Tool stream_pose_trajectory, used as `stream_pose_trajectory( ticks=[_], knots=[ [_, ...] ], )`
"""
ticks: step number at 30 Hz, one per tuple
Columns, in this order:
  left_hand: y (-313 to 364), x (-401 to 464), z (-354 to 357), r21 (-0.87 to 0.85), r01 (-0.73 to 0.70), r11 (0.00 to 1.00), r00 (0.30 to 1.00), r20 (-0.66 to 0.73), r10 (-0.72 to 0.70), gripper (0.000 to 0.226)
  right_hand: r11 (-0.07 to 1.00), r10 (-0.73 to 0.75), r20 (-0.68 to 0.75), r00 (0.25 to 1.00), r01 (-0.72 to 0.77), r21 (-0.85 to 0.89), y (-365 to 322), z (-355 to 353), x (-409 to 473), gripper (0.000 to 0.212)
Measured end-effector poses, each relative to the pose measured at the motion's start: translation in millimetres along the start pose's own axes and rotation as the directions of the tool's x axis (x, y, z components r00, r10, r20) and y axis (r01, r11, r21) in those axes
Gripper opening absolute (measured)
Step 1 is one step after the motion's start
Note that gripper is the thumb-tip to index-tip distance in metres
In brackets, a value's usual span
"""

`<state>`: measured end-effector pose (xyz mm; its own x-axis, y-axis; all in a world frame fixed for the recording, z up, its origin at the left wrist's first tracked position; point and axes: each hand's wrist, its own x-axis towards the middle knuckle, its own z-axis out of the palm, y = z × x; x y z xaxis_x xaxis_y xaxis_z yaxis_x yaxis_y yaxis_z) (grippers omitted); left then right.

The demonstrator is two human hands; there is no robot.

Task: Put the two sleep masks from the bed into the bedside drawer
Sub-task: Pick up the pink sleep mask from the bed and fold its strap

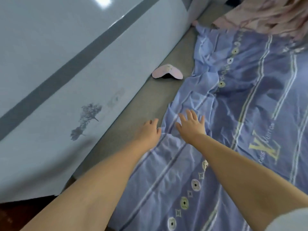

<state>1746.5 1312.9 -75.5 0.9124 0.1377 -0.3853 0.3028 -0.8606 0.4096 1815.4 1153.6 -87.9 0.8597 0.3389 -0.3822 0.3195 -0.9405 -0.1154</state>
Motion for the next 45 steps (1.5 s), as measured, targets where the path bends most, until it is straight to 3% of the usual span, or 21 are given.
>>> stream_pose_trajectory(
  ticks=[4, 8, 13, 18, 20, 24, 30, 32, 34, 35, 36, 39, 42, 45],
  knots=[
    [11, 101, 25, -0.005, -0.028, 1.000, 0.998, -0.048, 0.028, 0.044, 0.999, 0.031, 0.019, 0.999, -0.031, 0.028, 26, 40, 73, 0.047],
    [24, 195, 35, -0.240, 0.079, 0.968, 0.991, -0.089, -0.103, 0.044, 0.999, 0.003, -0.015, 1.000, -0.002, 0.044, 46, 83, 111, 0.051],
    [49, 281, 40, -0.601, 0.127, 0.789, 0.959, -0.128, -0.252, 0.047, 0.987, -0.052, -0.298, 0.953, 0.094, 0.127, 53, 105, 120, 0.051],
    [69, 336, 40, -0.772, 0.241, 0.587, 0.831, -0.148, -0.536, 0.046, 0.983, -0.068, -0.358, 0.931, 0.124, 0.135, 55, 107, 120, 0.049],
    [70, 343, 37, -0.801, 0.270, 0.535, 0.811, -0.111, -0.575, 0.040, 0.981, -0.072, -0.354, 0.932, 0.130, 0.143, 57, 107, 120, 0.048],
    [62, 307, 38, -0.786, 0.239, 0.570, 0.835, -0.134, -0.534, 0.035, 0.981, -0.068, -0.326, 0.943, 0.123, 0.151, 57, 107, 120, 0.047],
    [21, 183, 29, -0.905, 0.021, 0.425, 0.928, -0.141, -0.345, 0.029, 0.964, -0.049, -0.151, 0.987, 0.086, 0.251, 56, 89, 115, 0.048],
    [12, 147, 23, -0.924, 0.022, 0.382, 0.968, -0.076, -0.240, 0.032, 0.845, 0.058, -0.030, 0.998, -0.033, 0.533, 53, 68, 108, 0.042],
    [7, 102, 15, -0.917, 0.030, 0.397, 0.989, -0.030, -0.144, 0.038, 0.426, 0.204, 0.125, 0.971, -0.203, 0.881, 45, 37, 79, 0.037],
    [7, 78, 11, -0.911, 0.034, 0.411, 0.994, -0.010, -0.106, 0.038, 0.232, 0.223, 0.173, 0.959, -0.224, 0.946, 40, 23, 60, 0.035],
    [8, 53, 5, -0.904, 0.038, 0.425, 0.998, 0.009, -0.069, 0.039, 0.130, 0.197, 0.190, 0.962, -0.217, 0.967, 36, 8, 39, 0.036],
    [16, -21, -16, -0.845, 0.007, 0.535, 1.000, 0.011, 0.004, 0.038, 0.026, 0.033, 0.110, 0.993, -0.111, 0.993, 18, -30, -39, 0.040],
    [22, -101, -43, -0.747, -0.097, 0.658, 0.992, -0.126, 0.003, 0.038, 0.089, -0.128, -0.028, 0.991, 0.040, 0.995, -11, -57, -118, 0.021],
    [21, -195, -75, -0.510, -0.236, 0.827, 0.911, -0.412, 0.006, 0.089, 0.137, -0.239, -0.132, 0.962, 0.168, 0.976, -50, -81, -196, 0.016]
  ],
)
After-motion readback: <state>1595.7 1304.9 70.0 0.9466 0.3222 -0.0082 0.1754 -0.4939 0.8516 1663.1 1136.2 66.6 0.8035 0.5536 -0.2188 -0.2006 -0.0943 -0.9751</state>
